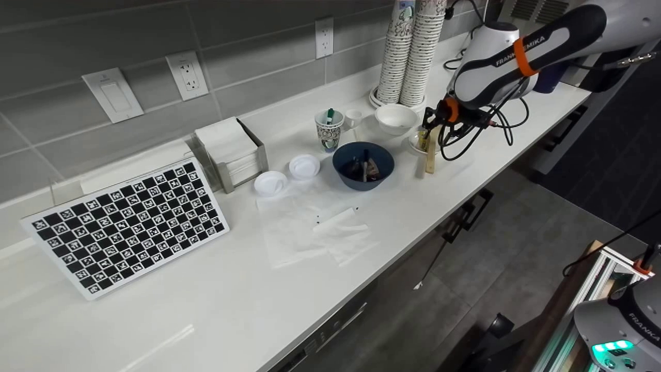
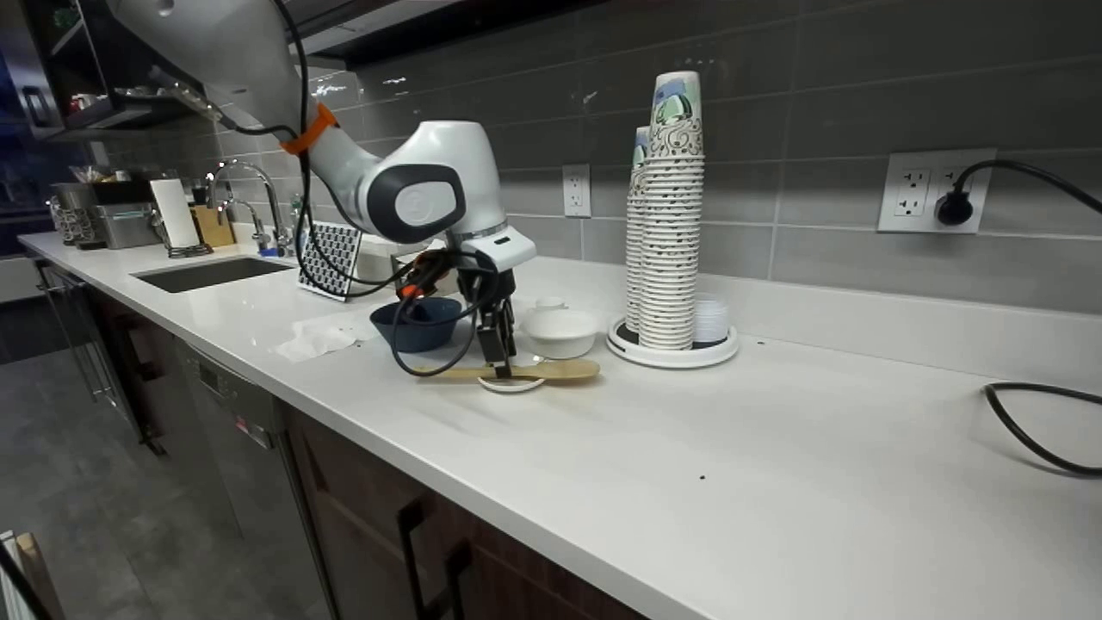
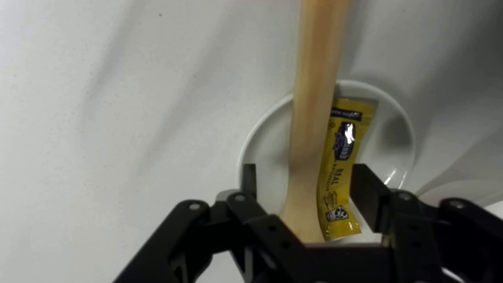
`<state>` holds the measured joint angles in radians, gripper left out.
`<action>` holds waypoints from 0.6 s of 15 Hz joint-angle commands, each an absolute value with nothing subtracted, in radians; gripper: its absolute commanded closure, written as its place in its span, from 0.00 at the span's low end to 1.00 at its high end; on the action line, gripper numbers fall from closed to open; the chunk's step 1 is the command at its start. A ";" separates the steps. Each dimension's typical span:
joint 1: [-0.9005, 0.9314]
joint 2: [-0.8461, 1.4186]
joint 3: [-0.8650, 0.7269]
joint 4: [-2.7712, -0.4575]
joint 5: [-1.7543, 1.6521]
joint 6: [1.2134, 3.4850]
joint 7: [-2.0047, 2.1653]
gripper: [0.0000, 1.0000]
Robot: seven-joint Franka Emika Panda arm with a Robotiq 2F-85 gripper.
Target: Move the wooden spoon to the top of the blue bowl.
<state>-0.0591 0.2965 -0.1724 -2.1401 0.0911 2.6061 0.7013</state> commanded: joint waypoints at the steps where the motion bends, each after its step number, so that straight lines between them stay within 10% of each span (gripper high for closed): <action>1: -0.037 0.329 -0.188 -2.119 0.078 2.634 0.737 0.37; 9: -0.021 0.364 -0.197 -2.103 0.070 2.639 0.749 0.85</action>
<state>-0.0448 0.3374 -0.1754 -2.1298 0.0911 2.6293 0.7153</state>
